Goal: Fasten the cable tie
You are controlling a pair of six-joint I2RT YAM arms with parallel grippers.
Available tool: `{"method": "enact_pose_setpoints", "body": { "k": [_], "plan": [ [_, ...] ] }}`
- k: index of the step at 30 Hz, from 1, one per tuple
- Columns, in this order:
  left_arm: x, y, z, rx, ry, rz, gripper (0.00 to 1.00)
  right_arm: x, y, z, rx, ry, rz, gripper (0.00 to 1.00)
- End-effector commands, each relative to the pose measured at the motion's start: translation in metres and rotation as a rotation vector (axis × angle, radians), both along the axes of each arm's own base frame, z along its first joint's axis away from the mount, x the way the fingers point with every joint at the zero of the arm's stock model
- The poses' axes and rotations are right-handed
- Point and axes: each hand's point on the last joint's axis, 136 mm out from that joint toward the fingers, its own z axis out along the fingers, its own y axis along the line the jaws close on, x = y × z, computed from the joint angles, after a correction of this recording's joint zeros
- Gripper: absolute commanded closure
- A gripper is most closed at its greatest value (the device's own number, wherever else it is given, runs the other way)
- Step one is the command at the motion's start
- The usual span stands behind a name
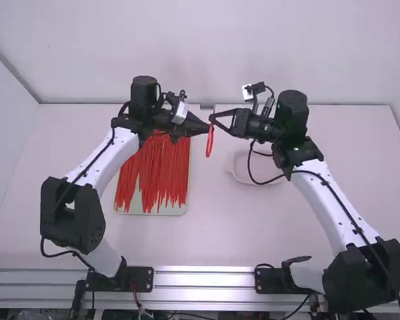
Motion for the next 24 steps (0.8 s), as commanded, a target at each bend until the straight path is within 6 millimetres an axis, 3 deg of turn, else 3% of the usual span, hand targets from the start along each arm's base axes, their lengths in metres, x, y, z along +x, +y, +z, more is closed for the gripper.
{"method": "enact_pose_setpoints", "body": {
  "k": [1, 14, 24],
  "plan": [
    [-0.001, -0.001, -0.019, 0.026, 0.038, 0.028, 0.98, -0.004, 0.001, 0.024, 0.034, -0.064, 0.022, 1.0],
    [0.007, 0.002, -0.08, 0.145, 0.175, 0.167, 0.98, -0.001, -0.006, 0.041, 0.075, -0.108, 0.015, 1.0],
    [-0.006, 0.006, -0.115, 0.189, 0.287, 0.177, 0.98, 0.005, -0.018, 0.054, 0.115, -0.116, -0.007, 1.0]
  ]
}}
